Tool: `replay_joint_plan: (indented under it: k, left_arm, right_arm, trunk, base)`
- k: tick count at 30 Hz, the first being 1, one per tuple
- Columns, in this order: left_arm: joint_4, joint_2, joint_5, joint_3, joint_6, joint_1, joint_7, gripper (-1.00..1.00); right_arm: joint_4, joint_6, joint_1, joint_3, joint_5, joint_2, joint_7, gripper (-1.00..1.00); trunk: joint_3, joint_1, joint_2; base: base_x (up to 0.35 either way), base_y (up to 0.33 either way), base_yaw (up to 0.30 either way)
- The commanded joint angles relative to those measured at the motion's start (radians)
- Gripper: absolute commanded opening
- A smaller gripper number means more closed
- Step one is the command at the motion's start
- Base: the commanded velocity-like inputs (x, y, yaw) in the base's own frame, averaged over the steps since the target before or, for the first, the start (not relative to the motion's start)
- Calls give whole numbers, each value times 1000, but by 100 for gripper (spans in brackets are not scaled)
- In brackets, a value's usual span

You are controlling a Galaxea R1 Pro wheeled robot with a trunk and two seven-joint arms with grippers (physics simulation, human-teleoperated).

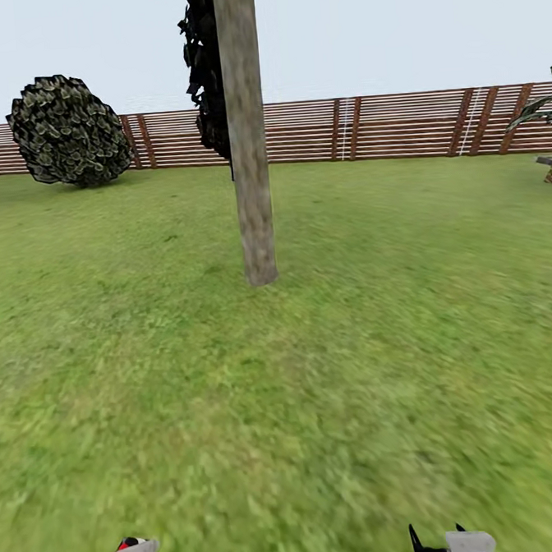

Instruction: In the garden, pick up the pesticide atomizer on the floor and spray pesticide onto both trees until each tree trunk is fully covered.

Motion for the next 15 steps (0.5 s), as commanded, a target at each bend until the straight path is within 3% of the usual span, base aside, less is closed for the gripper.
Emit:
replay_joint_plan:
  k: [1, 15]
  left_arm:
    - [0, 0, 0, 0, 0, 0, 0, -100]
    - [0, 0, 0, 0, 0, 0, 0, -100]
  right_arm:
    - [0, 0, 0, 0, 0, 0, 0, 100]
    - [0, 0, -1, 2, 0, 0, 0, 100]
  trunk:
    - [0, 0, 0]
    - [0, 0, 0]
  base:
    - [338, 0, 0]
    - [338, 0, 0]
